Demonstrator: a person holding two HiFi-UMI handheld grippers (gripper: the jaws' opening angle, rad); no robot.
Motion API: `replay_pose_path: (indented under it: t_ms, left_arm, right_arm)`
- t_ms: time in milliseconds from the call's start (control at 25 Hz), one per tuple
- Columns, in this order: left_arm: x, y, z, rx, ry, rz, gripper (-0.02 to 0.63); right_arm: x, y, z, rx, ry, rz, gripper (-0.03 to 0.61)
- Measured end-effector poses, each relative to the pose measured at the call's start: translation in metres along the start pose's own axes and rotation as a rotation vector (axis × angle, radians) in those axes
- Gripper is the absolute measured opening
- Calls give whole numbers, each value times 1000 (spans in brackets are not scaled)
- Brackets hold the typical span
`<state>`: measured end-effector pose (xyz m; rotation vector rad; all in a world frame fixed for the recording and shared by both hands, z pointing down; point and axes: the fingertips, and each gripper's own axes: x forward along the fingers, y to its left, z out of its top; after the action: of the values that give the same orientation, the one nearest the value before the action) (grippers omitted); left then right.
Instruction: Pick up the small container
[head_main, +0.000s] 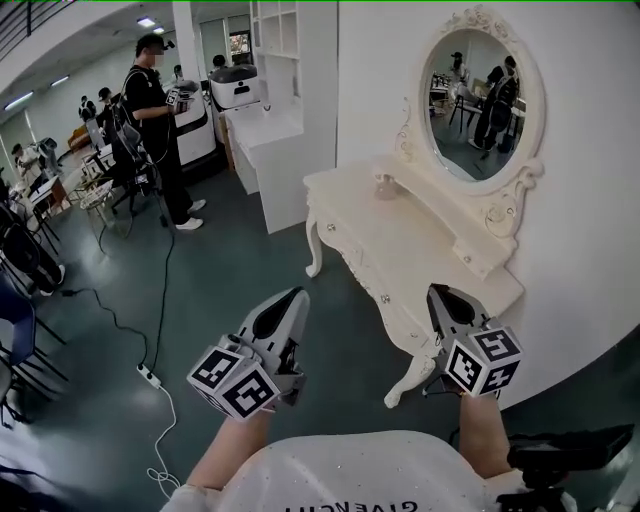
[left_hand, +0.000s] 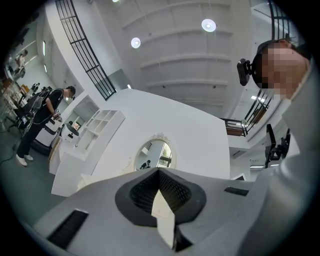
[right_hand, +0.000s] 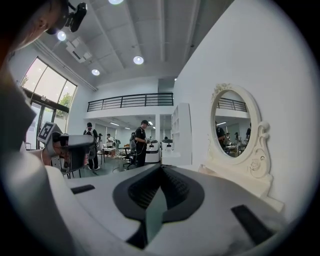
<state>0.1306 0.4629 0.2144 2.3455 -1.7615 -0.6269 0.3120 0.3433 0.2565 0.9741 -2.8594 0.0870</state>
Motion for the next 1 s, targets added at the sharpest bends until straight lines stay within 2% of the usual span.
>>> replay_pose_path:
  t_ms: [200, 320, 600, 760, 1000]
  left_arm:
    - [22, 21, -9, 9, 31, 26, 0]
    - [31, 35, -12, 4, 48, 38, 0]
    - [76, 78, -29, -42, 84, -2, 1]
    - [126, 106, -17, -46, 86, -75, 0]
    - [194, 158, 25, -28, 85, -188, 0]
  right_arm:
    - [28, -25, -14, 45, 15, -1, 5]
    - [44, -33, -24, 37, 37, -13, 5]
    - [88, -55, -44, 46, 74, -45, 5]
    - [122, -80, -26, 69, 48, -99, 5]
    - [183, -99, 22, 50, -8, -196, 5]
